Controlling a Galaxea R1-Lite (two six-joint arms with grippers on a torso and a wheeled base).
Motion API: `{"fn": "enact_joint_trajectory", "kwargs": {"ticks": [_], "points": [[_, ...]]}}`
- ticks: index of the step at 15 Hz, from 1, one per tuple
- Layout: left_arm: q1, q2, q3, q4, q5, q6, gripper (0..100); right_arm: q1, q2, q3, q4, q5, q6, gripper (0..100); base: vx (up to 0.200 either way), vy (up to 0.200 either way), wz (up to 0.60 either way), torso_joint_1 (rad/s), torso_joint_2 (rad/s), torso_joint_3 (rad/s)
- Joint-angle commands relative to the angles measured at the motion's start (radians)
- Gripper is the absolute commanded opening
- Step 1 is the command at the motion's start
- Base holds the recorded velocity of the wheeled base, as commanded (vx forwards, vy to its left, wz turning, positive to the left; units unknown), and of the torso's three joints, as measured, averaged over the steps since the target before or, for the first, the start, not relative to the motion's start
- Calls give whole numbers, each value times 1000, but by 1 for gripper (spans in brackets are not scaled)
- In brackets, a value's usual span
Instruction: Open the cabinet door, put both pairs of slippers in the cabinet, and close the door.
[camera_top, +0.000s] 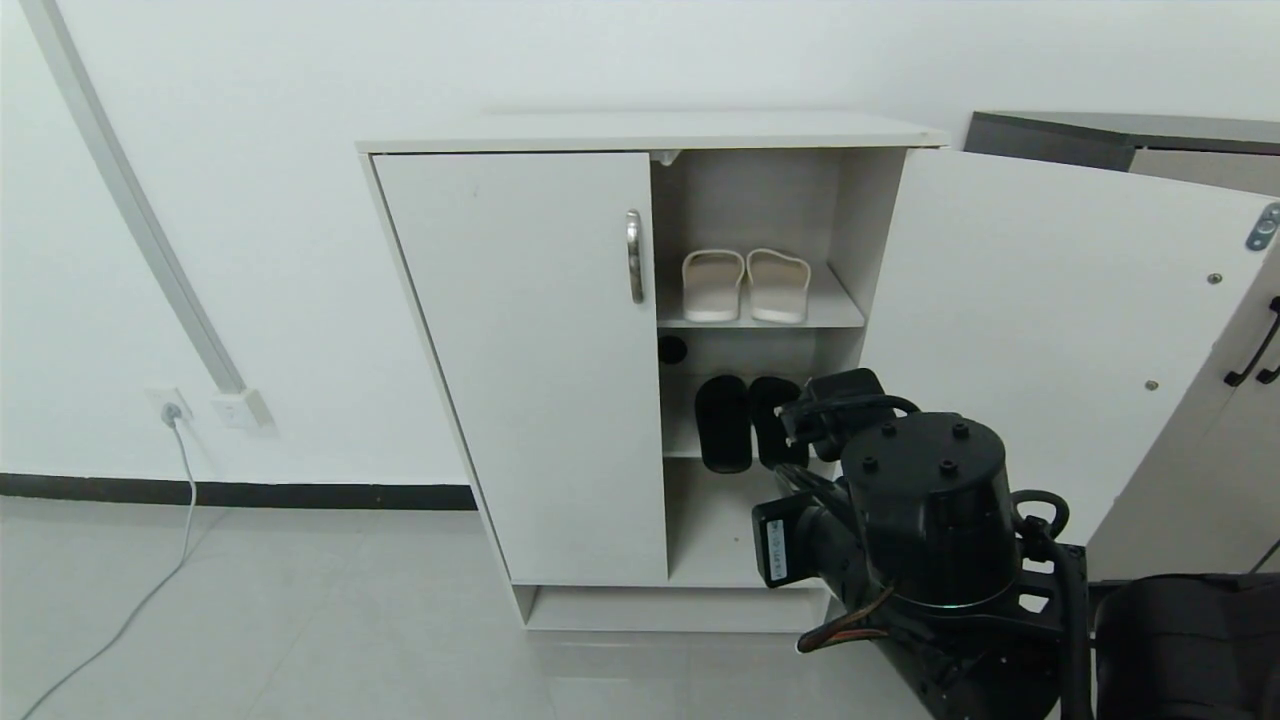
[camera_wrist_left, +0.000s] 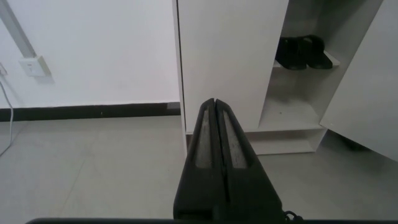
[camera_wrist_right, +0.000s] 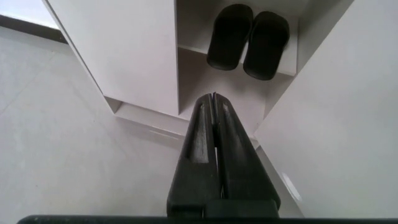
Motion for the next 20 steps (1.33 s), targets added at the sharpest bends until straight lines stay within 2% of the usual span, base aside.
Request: {"fn": "enact_joint_trajectory", "kwargs": {"ticks": [1, 10, 20], "points": [[0, 0, 0, 0, 0, 0, 0, 1, 3, -1, 0, 0, 0, 0, 0, 0, 0, 7, -207, -222], [0, 0, 0, 0, -1, 0, 0, -13, 25, -2, 0, 0, -1, 0, 0, 0, 0, 1, -24, -22], [0, 0, 0, 0, 0, 0, 0, -33, 48, -5, 0, 0, -1, 0, 0, 0, 0, 79, -392, -320]]}}
